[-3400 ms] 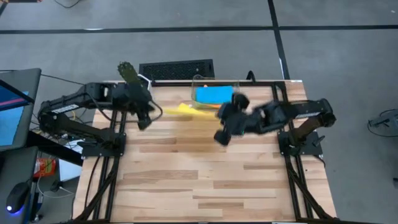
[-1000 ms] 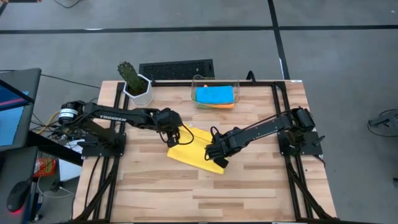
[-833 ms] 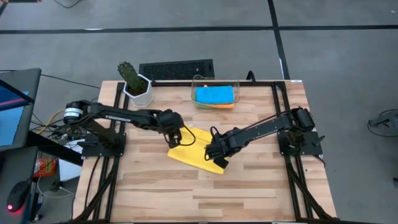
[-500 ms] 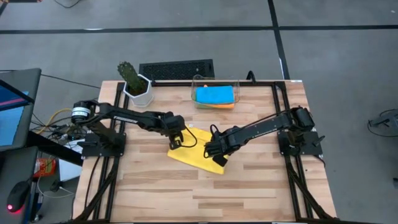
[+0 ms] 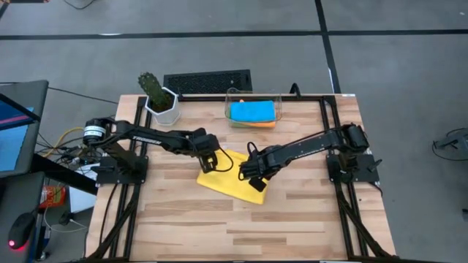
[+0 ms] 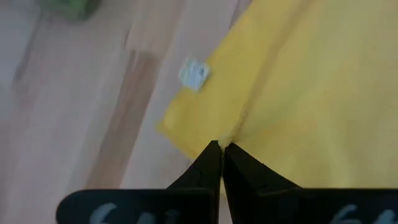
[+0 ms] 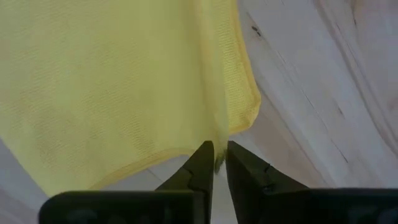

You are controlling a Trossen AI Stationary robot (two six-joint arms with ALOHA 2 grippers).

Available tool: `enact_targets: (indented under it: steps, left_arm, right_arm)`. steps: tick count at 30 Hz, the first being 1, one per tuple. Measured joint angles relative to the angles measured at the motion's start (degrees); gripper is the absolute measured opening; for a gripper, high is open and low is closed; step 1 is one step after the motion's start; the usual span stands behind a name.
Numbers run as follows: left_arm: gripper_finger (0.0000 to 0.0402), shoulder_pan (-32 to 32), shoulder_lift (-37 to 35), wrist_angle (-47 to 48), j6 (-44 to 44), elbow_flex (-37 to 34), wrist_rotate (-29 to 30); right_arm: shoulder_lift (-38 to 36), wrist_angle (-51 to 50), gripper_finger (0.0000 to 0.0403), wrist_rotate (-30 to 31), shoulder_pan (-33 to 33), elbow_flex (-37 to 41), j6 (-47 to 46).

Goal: Fold microfiber towels
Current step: Fold the yellow towel

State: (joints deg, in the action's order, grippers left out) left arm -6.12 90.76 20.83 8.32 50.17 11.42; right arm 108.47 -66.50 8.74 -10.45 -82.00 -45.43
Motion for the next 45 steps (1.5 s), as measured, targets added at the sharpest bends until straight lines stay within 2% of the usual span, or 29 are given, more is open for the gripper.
enact_targets:
  steps: [5,12,15,19,22,24,26,28,30,32,36,43,45]
  left_arm:
    - [0.0015,0.01,0.00,-4.17,-2.28,0.00,-1.14]
    - [0.0114,0.01,0.00,-4.77,-2.71,0.02,-1.52]
    - [0.0161,-0.21,0.00,-3.64,-2.24,0.16,0.67]
    - [0.0208,-1.27,-0.11,2.65,-2.17,2.75,2.99]
    - [0.0224,-1.83,-1.71,5.76,-2.12,5.02,2.31]
    - [0.0227,-2.15,-3.93,5.72,-1.15,6.07,1.08]
    - [0.0227,-2.40,-6.99,2.67,-0.07,5.81,-1.51]
    - [0.0221,-2.46,-9.95,-5.53,0.10,3.75,-7.10]
    - [0.0213,-2.30,-11.98,-14.69,0.44,0.42,-12.97]
    - [0.0202,-2.13,-12.58,-22.35,1.78,-3.30,-16.94]
    - [0.0178,-1.94,-11.36,-30.19,4.29,-10.33,-20.75]
    - [0.0119,-2.07,-6.29,-36.30,2.14,-16.48,-16.71]
    - [0.0104,-2.07,-3.99,-37.71,1.36,-16.52,-14.30]
  right_arm:
    - [0.00,-0.34,0.0068,-1.42,0.60,0.00,-0.16]
    - [0.00,-0.97,0.0076,-1.63,1.24,0.00,-1.97]
    - [0.00,-1.85,0.0103,-1.87,1.76,-0.02,-2.68]
    - [-0.12,-1.37,0.0153,-0.94,1.98,0.00,-2.97]
    - [-1.93,3.57,0.0180,3.68,1.32,-0.05,-3.11]
    - [-3.52,6.43,0.0187,9.39,0.19,-0.07,-4.27]
    - [-4.75,8.42,0.0187,17.61,-1.44,-0.07,-6.51]
    - [-6.05,9.69,0.0182,26.48,-3.40,0.79,-9.91]
    - [-7.81,12.78,0.0174,31.32,-5.33,3.67,-13.34]
    - [-9.69,17.85,0.0166,32.40,-7.47,8.31,-15.72]
    - [-11.29,31.08,0.0150,31.25,-10.97,18.20,-19.66]
    - [-8.48,42.70,0.0104,30.96,-10.62,27.43,-27.83]
    - [-8.20,41.57,0.0093,30.05,-9.66,29.34,-28.68]
